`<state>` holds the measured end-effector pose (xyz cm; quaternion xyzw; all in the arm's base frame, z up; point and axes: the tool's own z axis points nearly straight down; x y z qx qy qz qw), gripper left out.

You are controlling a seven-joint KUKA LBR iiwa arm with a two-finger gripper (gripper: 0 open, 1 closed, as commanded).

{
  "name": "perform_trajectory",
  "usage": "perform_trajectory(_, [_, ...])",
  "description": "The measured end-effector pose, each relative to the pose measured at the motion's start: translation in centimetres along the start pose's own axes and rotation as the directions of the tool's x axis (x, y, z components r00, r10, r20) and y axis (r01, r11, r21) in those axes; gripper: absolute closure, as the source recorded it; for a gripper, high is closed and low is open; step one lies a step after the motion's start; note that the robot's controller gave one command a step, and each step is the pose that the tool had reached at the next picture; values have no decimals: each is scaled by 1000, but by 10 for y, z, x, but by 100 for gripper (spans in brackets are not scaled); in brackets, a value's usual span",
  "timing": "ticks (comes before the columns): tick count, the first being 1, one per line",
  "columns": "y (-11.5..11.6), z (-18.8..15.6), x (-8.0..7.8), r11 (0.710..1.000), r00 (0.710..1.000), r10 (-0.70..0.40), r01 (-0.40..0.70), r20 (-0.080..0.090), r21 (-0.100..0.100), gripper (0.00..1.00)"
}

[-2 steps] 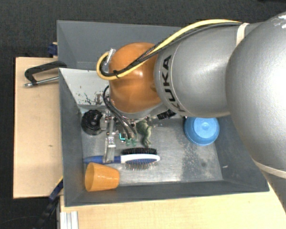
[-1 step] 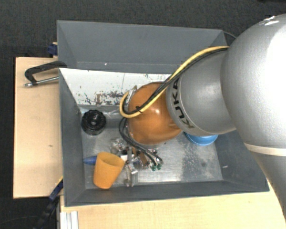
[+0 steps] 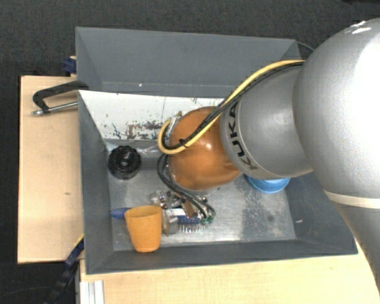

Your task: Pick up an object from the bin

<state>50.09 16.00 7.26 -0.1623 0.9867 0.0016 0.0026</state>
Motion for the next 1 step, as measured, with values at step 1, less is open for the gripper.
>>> perform_trajectory(1, [-7,-158,-13,1000,1000,3,-3,8,2,100])
